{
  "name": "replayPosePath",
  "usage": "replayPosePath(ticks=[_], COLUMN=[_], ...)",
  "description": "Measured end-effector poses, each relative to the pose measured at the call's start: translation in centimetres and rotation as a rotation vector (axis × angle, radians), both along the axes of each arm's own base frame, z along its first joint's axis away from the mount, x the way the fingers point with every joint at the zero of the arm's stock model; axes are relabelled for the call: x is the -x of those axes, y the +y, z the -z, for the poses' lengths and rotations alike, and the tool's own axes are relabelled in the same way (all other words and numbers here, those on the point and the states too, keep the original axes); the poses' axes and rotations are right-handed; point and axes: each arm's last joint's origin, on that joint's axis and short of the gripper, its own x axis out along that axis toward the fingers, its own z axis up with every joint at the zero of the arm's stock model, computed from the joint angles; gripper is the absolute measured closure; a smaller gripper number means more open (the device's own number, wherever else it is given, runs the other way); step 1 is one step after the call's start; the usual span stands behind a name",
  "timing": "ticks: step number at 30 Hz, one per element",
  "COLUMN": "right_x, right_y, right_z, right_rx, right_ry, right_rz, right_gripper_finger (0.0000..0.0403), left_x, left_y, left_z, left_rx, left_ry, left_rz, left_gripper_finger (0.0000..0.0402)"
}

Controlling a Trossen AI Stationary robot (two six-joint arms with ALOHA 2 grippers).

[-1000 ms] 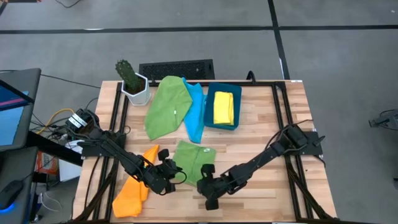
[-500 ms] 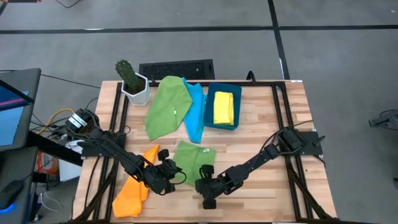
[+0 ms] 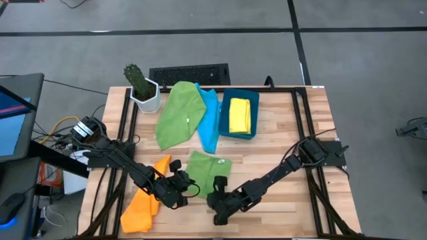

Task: Fold microfiber towels
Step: Fold the right green towel

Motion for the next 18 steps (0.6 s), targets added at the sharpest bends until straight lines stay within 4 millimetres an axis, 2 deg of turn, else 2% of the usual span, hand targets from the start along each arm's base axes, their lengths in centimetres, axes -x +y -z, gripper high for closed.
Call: replayPosePath(ticks=[10, 18], right_x=[-0.6, -0.3], right_y=[-2.2, -2.0], right_z=[1.0, 1.7], right_rx=[0.013, -0.053], right_ry=[0.018, 0.011], right_rz=[0.058, 0.007], right_gripper_finger=[0.0374, 0.0384], left_x=[0.0, 0.0], left_y=[0.0, 0.0], left_z=[0.0, 0.0], left_rx=[0.0, -0.001], left_ry=[0.0, -0.001], left_rz=[0.0, -0.001], left_gripper_finger=[0.0401, 0.0401])
